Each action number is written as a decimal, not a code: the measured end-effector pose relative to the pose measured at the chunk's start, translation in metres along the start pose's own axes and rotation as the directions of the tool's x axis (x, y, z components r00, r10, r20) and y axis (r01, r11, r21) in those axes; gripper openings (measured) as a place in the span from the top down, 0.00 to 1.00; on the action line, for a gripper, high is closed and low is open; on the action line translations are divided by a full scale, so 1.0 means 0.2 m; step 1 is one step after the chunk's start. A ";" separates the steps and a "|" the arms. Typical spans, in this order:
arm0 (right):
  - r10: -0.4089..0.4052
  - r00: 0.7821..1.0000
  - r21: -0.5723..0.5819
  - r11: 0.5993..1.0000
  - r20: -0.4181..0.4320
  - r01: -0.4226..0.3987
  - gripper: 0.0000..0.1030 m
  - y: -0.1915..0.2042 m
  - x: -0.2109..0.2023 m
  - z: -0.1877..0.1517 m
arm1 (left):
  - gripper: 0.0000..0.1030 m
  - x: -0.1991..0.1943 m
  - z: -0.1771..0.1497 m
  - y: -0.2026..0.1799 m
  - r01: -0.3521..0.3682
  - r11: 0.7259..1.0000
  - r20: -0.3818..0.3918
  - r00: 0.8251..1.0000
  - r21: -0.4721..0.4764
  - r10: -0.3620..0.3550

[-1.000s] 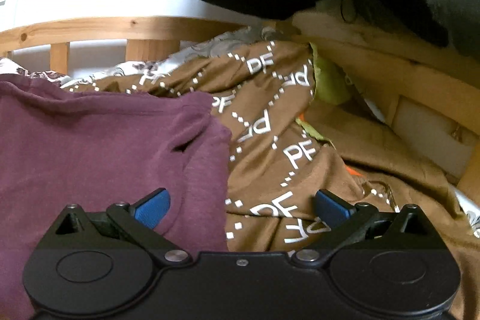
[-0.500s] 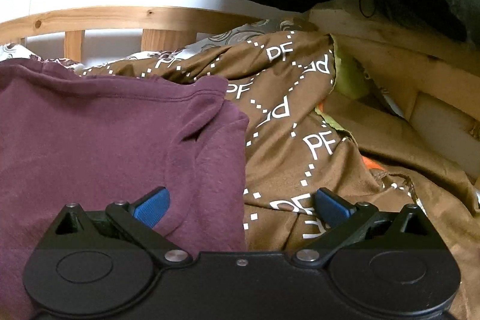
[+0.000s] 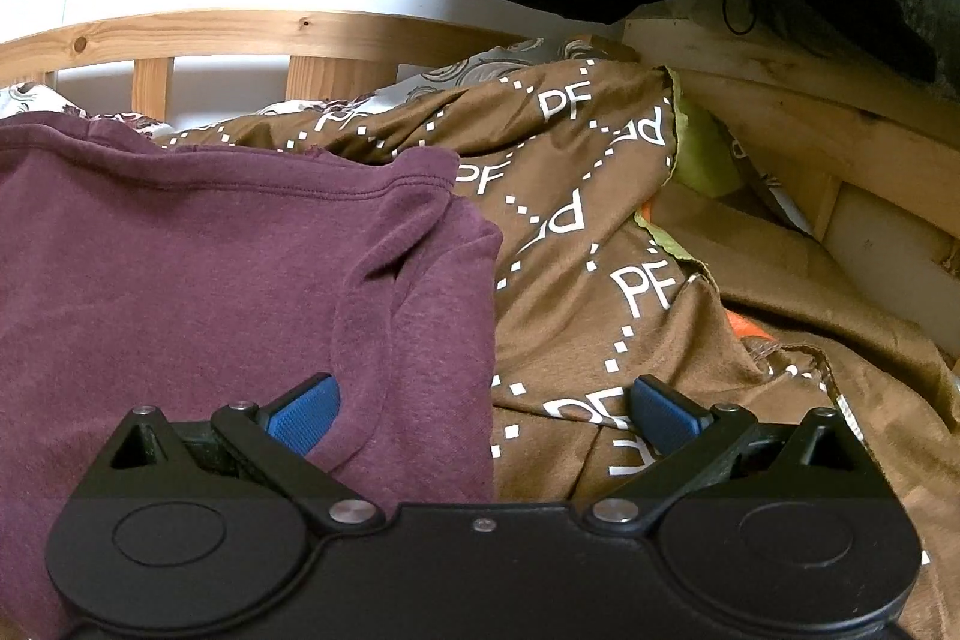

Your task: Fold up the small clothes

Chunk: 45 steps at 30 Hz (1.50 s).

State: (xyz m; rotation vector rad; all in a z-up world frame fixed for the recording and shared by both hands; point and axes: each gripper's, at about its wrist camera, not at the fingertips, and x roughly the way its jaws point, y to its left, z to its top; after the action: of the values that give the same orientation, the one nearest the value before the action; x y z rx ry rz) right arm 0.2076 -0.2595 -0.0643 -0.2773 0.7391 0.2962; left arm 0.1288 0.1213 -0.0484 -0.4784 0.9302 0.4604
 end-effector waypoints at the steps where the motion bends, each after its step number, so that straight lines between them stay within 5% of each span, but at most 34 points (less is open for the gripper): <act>1: -0.001 1.000 0.000 1.000 0.000 0.001 0.00 0.00 0.00 0.00 | 0.00 0.00 0.00 0.00 0.001 1.000 -0.001 1.000 -0.001 -0.001; 13: 0.000 1.000 0.011 1.000 0.025 0.000 0.00 0.00 -0.04 0.02 | 0.00 0.00 0.00 0.02 0.015 1.000 0.003 1.000 -0.002 -0.015; 19: -0.039 0.983 -0.053 0.997 0.181 0.050 0.00 0.08 -0.17 0.07 | 0.00 0.00 0.01 0.01 0.018 1.000 -0.008 1.000 -0.009 -0.018; 22: 0.015 0.972 -0.110 0.994 0.236 0.011 0.00 0.16 -0.24 0.09 | 0.00 -0.01 0.02 0.04 0.047 0.999 -0.024 0.999 -0.011 -0.047; 31: 0.301 0.944 -0.188 0.943 0.137 -0.273 0.01 0.46 -0.34 0.06 | 0.01 -0.01 0.01 0.05 0.068 0.998 -0.026 0.997 0.007 -0.067; 36: 0.366 0.929 -0.197 0.917 0.063 -0.348 0.00 0.54 -0.34 0.03 | 0.01 -0.01 0.01 0.05 0.067 0.998 -0.027 0.997 0.007 -0.066; 40: 0.391 0.917 -0.169 0.901 -0.083 -0.399 0.01 0.58 -0.25 -0.04 | 0.01 -0.02 0.01 0.05 0.063 0.998 -0.029 0.998 0.019 -0.062; 45: 0.405 0.910 -0.146 0.899 -0.084 -0.413 0.00 0.58 -0.24 -0.04 | 0.01 -0.02 0.01 0.05 0.063 0.998 -0.030 0.998 0.019 -0.063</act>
State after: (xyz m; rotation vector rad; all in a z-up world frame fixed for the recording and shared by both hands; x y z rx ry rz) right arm 0.1277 -0.1633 -0.0533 -0.2808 0.8237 0.7555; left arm 0.1220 0.1294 -0.0459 -0.4956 0.9443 0.3873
